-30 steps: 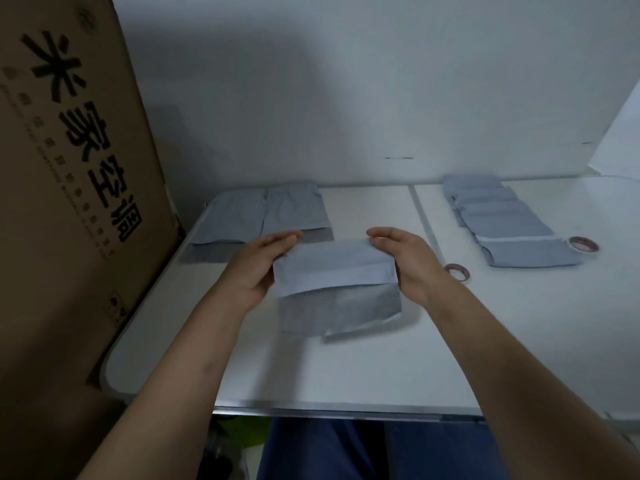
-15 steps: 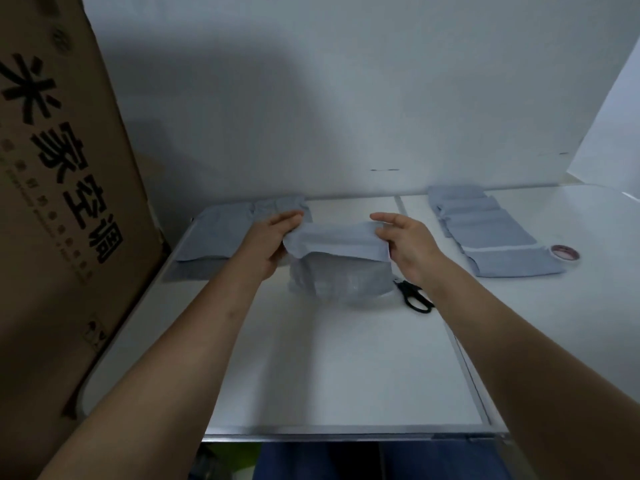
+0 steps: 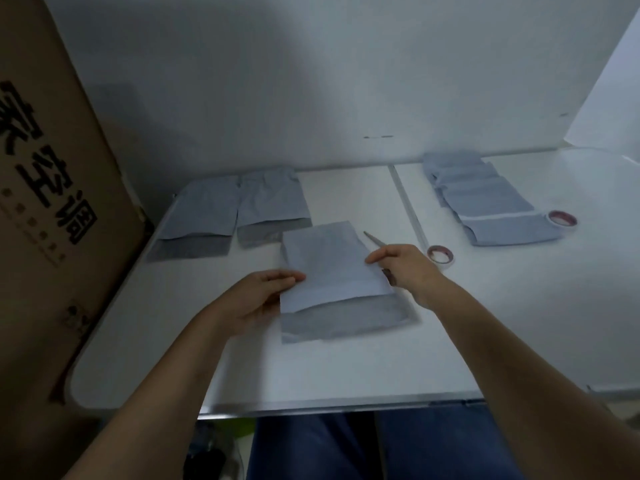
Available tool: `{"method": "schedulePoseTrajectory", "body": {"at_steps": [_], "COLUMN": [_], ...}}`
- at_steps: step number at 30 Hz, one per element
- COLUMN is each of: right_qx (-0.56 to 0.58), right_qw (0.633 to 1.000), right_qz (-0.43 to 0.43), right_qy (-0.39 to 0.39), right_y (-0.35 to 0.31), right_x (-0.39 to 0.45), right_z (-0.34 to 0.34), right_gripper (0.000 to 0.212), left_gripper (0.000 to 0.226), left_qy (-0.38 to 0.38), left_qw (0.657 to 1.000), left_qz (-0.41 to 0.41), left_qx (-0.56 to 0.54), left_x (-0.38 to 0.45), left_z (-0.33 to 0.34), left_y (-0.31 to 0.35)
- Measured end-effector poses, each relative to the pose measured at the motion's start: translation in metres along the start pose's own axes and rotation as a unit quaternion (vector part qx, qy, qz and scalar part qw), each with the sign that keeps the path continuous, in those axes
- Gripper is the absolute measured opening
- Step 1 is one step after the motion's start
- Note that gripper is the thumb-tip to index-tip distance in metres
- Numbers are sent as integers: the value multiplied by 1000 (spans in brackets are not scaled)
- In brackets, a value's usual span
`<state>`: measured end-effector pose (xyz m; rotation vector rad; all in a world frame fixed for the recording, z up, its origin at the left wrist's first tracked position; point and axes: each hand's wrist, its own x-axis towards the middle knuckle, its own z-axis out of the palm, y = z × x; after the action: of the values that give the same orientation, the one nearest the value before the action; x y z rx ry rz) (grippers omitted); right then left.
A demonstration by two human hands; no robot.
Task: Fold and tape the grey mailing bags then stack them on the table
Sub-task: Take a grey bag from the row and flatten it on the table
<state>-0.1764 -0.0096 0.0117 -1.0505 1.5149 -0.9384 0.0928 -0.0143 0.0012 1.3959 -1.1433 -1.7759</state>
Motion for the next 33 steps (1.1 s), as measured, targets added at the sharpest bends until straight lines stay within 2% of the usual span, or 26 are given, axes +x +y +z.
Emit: {"method": "schedulePoseTrajectory", "body": {"at_steps": [4,11,14,18,20,24,27,30,33], "right_qx": [10,-28,-59,-76,-115,-181,-218,-220,-213], "right_qw": [998,996,991,988,981,966,958,955,957], "right_qz": [38,-26,-71,-122,-155,-187,-187,-191,-193], "right_qy": [-47,-79,-95,-53,-24,-9,20,49,26], "right_y": [25,45,53,65,66,68,72,75,77], "right_x": [-15,-30,-36,-49,-53,-53,-50,-48,-48], "right_z": [-6,-8,-9,-5,-2,0,-2,-7,-8], "right_gripper": [28,33,38,40,39,29,12,22,20], "left_gripper": [23,28,36,34,31,26,30,36,44], "left_qy": [-49,-87,-83,20,53,80,79,110,103], "left_qw": [997,989,973,921,895,878,869,855,846], "left_qz": [-56,-60,-3,108,156,222,254,295,307], "left_qx": [14,107,216,373,414,415,418,413,424], "left_x": [-17,-34,-38,-37,-37,-36,-36,-33,-31], "left_z": [-6,-13,-19,-18,-14,-13,-15,-20,-23], "left_y": [-16,-21,-22,-29,-34,-41,-47,-55,-58]}}
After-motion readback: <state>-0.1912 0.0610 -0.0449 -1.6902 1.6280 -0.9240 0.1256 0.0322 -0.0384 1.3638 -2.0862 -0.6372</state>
